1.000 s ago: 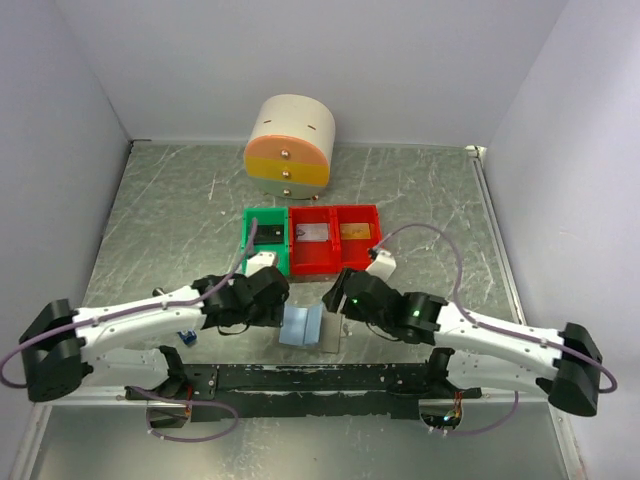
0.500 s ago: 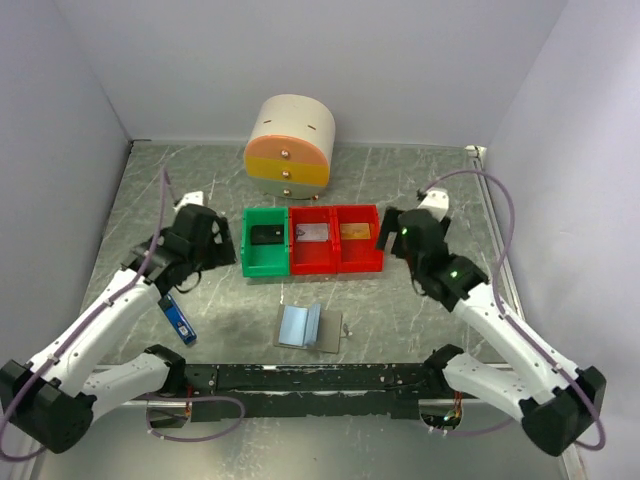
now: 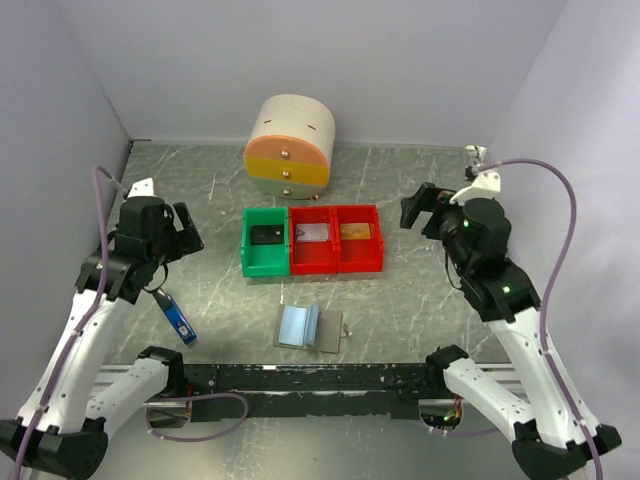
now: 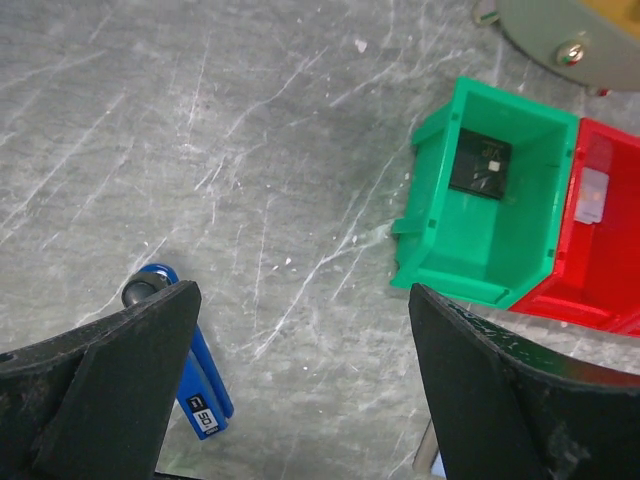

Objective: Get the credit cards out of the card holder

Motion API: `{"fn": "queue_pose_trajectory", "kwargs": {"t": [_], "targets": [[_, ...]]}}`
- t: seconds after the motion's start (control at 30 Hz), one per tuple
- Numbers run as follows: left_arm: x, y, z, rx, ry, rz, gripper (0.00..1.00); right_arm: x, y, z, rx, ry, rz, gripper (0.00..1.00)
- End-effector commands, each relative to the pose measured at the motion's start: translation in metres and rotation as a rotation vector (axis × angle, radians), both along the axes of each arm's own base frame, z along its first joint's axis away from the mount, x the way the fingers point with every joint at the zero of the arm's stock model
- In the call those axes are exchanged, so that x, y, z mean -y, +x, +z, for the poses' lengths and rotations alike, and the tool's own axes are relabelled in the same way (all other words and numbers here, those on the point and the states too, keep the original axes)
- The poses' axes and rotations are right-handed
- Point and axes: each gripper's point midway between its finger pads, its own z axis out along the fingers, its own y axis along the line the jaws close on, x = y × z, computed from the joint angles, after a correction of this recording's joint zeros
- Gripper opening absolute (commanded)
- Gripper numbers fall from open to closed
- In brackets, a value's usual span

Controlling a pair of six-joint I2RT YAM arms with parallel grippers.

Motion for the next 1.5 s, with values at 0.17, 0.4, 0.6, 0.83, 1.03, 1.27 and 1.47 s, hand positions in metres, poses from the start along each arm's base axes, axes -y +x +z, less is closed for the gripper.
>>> {"fn": "queue_pose_trajectory", "kwargs": {"t": [0.17,0.4,0.6,0.83,1.03,1.27,1.47], "targets": [[-0.006,-0.009,0.023,0.030,-0.002,0.021,0.97,0.013,-0.019,0.034,0.110,-0.010,-0.004,1.00],[-0.005,-0.010,0.021,0.030,-0.010,0.018,0.97,-0.054,-0.034,0.012,0.061,0.081,0.364,1.00],[0.000,-0.012,0.010,0.001,-0.029,0.009,0.97,-0.127,-0.069,-0.071,-0.180,0.365,0.728,1.00],[0.001,-0.015,-0.005,-0.030,-0.032,-0.001,0.96,-0.144,-0.105,-0.138,-0.354,0.448,0.736,1.00],[-0.005,-0.014,0.001,-0.023,-0.006,0.022,0.96,-0.096,-0.074,-0.139,-0.360,0.251,0.419,1.00],[-0.028,-0.017,0.037,0.058,0.071,0.100,0.97,-0.013,-0.031,0.000,-0.023,-0.019,0.057,1.00],[-0.049,-0.021,0.105,0.209,0.129,0.176,0.98,0.006,-0.022,0.081,0.140,-0.122,0.002,1.00]]}}
